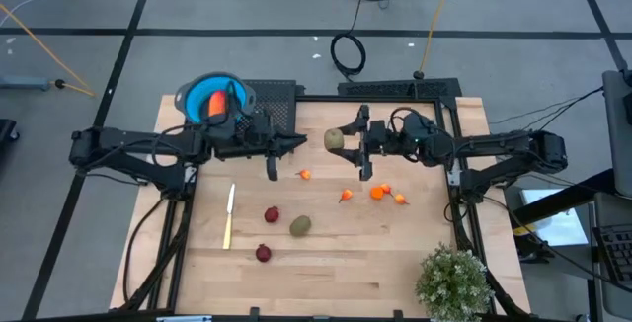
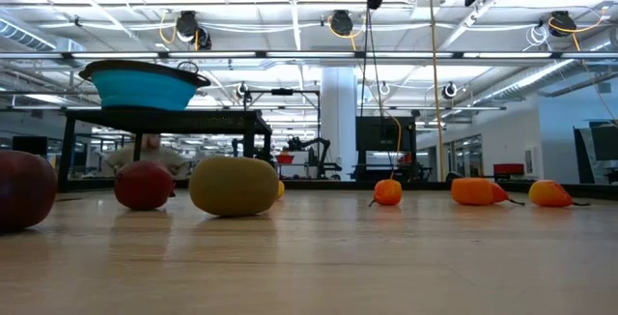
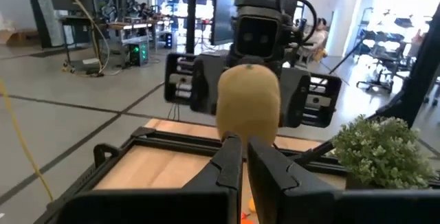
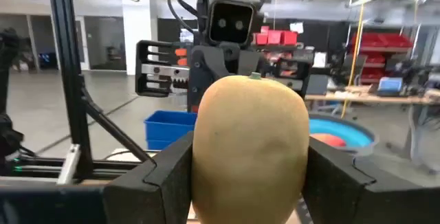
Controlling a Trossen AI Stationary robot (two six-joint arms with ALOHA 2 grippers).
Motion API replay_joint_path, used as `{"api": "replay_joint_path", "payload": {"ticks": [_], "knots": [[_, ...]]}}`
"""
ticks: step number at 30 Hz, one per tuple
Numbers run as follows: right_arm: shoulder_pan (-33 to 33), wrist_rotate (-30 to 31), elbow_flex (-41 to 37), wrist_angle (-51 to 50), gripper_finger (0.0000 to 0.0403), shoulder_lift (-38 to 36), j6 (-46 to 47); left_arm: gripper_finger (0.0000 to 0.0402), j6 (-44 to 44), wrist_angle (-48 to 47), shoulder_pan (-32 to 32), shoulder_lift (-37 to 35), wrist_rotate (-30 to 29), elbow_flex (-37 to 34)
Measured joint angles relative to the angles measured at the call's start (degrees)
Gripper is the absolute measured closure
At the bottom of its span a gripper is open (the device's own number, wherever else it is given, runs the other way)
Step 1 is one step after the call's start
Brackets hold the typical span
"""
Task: Pick & Place Fruit
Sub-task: Put the kiwi into the blue strainer bowl on the shelf
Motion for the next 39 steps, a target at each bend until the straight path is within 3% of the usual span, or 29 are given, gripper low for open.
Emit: {"api": "replay_joint_path", "payload": {"ticks": [9,22,29,39], "knots": [[-0.02,-1.07,0.00,-0.24,0.0193,0.56,6.41,0.0288,2.56,0.50,-0.74,3.76,0.04,2.70],[-0.04,-4.07,-0.02,-2.03,0.0193,0.56,6.55,0.0143,2.39,6.43,-1.00,7.72,0.15,3.50],[-0.04,-4.11,-0.04,-2.31,0.0193,0.56,6.55,0.0111,-0.57,6.57,-1.00,8.45,0.14,3.50],[0.83,-3.97,-0.10,-1.99,0.0193,1.54,6.56,0.0107,-1.95,9.30,-0.89,10.50,0.37,3.55]]}}
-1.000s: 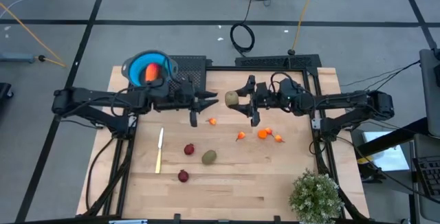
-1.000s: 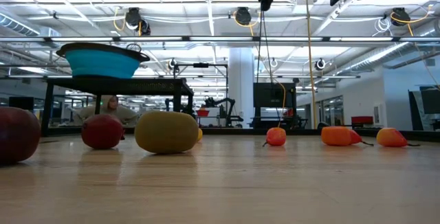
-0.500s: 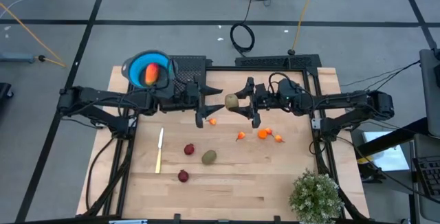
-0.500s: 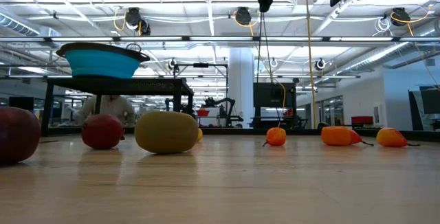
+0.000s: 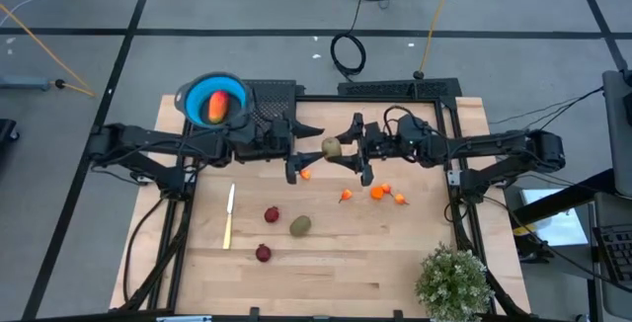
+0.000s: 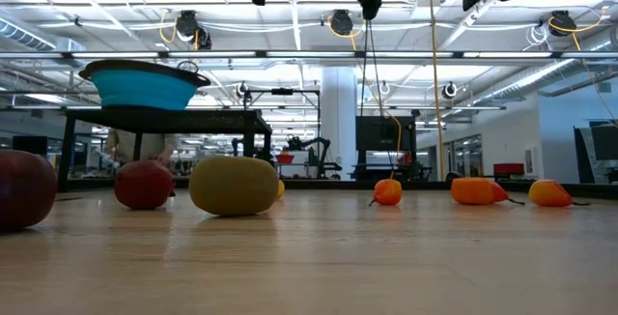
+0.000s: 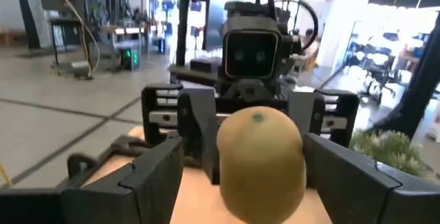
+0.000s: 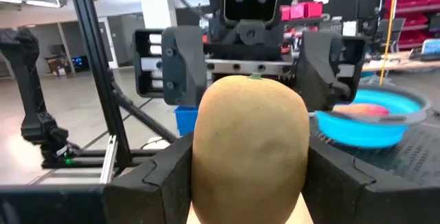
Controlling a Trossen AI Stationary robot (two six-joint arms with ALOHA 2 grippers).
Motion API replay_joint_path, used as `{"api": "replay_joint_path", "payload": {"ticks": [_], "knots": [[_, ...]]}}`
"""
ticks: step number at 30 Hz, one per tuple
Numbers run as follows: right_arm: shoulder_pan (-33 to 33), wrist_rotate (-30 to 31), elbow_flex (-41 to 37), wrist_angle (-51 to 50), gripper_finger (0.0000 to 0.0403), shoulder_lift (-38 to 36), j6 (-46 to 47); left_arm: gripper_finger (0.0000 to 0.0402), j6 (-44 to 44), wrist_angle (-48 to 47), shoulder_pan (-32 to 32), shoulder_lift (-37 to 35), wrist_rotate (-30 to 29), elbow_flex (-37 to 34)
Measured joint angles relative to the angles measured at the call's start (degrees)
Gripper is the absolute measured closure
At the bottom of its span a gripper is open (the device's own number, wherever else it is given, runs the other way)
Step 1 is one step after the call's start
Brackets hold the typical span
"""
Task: Pick & Place Fruit
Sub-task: Put the kiwi into the blue strainer bowl on the shelf
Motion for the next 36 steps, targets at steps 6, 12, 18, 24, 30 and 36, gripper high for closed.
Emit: {"api": "replay_joint_path", "payload": {"ticks": [6,12,18,24,30,36], "knots": [[0.51,0.00,-0.01,0.67,0.0193,1.84,2.87,0.0107,-0.32,-0.02,0.00,2.74,1.79,2.73],[0.53,0.00,0.01,1.61,0.0193,1.77,3.53,0.0107,-0.40,-3.35,0.00,3.78,3.06,4.21],[0.53,0.03,0.01,1.63,0.0193,1.47,3.37,0.0107,-0.56,-3.44,0.00,3.77,3.09,4.17],[0.53,0.03,0.01,1.63,0.0193,1.47,3.37,0.0120,-0.54,-3.43,0.00,3.82,2.73,4.17],[0.51,0.49,0.01,1.54,0.0193,1.47,3.39,0.0202,-0.17,-3.39,0.00,3.79,2.54,4.13],[0.44,0.44,0.00,1.26,0.0193,1.47,4.17,0.0245,-0.45,-3.41,0.38,3.79,2.70,4.10]]}}
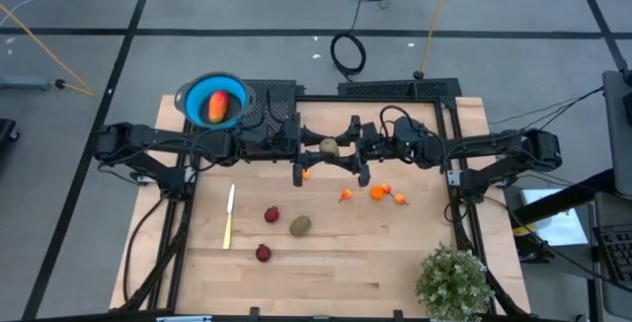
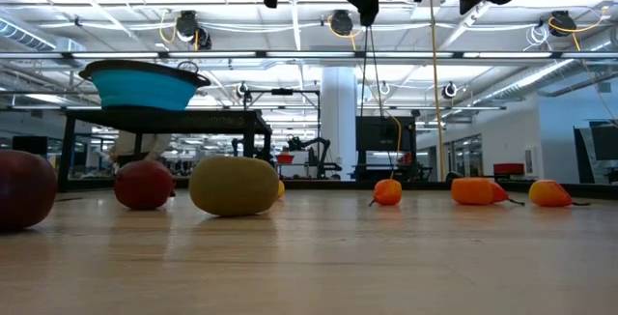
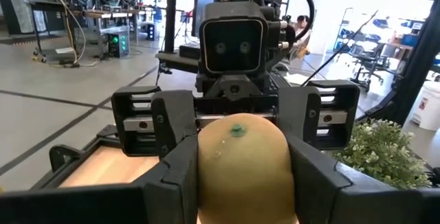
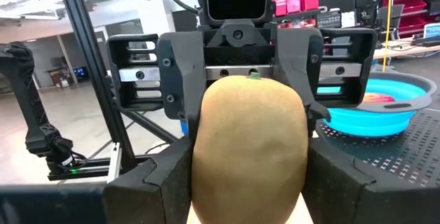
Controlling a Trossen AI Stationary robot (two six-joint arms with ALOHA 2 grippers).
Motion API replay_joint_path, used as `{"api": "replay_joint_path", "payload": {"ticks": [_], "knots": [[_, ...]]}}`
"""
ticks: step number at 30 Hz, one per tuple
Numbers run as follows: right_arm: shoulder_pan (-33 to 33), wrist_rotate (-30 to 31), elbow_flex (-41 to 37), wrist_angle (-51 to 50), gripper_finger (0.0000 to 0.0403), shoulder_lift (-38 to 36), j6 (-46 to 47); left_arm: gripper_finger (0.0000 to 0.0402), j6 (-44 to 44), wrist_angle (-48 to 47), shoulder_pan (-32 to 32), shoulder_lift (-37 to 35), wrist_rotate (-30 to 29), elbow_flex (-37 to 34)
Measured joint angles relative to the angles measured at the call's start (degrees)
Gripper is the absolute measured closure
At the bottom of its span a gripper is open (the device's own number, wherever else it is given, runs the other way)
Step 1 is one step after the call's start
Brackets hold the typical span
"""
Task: Pick & Place Fruit
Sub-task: Put the kiwi into the blue strainer bowl on the shelf
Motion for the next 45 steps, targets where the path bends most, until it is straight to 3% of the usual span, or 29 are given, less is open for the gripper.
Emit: {"api": "replay_joint_path", "payload": {"ticks": [9,19,29,39,45], "knots": [[-0.16,0.04,0.21,-2.45,0.0177,-0.08,2.11,0.0231,3.30,-0.66,1.40,-1.85,0.16,-0.17],[-1.84,-1.14,-0.01,-8.47,0.0157,-0.05,7.07,0.0235,5.56,-0.83,4.04,-4.10,-4.03,-0.10],[-3.77,-0.51,-0.01,-11.71,0.0163,0.00,6.63,0.0231,6.31,-18.18,6.02,-13.90,-21.43,-0.02],[-7.06,-0.56,-0.01,-11.73,0.0189,0.00,7.72,0.0230,1.10,-35.46,6.01,-22.12,-40.80,-0.02],[-7.61,-0.55,-0.01,-11.73,0.0200,0.00,7.85,0.0229,-3.73,-41.10,8.29,-24.83,-46.02,-0.02]]}}
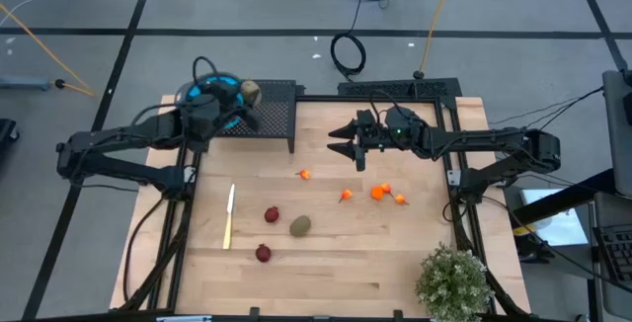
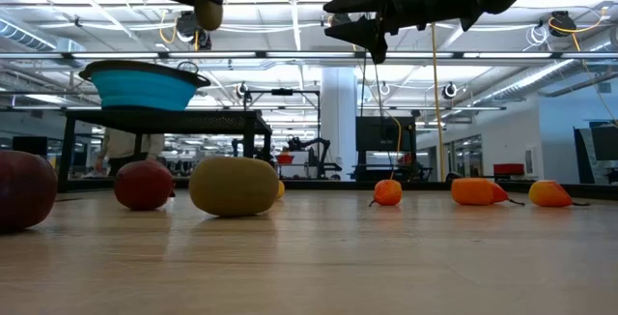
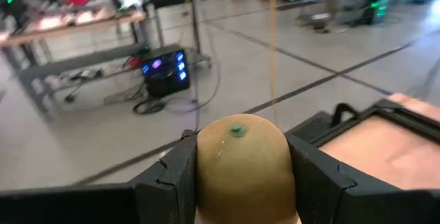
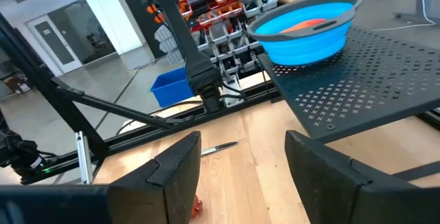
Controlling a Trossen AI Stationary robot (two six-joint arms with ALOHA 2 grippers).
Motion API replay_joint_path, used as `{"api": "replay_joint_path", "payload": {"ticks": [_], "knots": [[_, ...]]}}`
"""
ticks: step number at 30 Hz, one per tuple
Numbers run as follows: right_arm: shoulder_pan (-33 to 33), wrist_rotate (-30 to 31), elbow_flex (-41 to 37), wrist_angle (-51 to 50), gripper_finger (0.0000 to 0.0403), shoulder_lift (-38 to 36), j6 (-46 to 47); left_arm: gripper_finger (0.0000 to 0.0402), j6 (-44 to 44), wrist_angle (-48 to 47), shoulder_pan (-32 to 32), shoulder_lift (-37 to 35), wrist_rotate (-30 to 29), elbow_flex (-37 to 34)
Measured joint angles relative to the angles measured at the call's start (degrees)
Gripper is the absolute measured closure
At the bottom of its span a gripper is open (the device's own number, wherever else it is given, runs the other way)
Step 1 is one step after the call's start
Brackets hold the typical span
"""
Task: Pick & Place Fruit
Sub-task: Put the kiwi into the blue strainer bowl on the shelf
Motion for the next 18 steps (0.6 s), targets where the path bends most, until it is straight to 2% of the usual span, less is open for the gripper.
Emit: {"api": "replay_joint_path", "payload": {"ticks": [7,13,18], "knots": [[0.02,-0.02,0.00,0.00,0.0228,0.00,-2.97,0.0229,-10.59,-9.10,5.83,-0.68,1.19,0.00],[0.00,-0.02,0.00,0.00,0.0279,0.00,-5.21,0.0229,-16.88,-16.17,10.67,-0.68,6.85,0.00],[0.02,-0.02,0.00,0.00,0.0328,0.00,-6.87,0.0229,-20.05,-19.17,13.93,-0.68,8.84,0.00]]}}
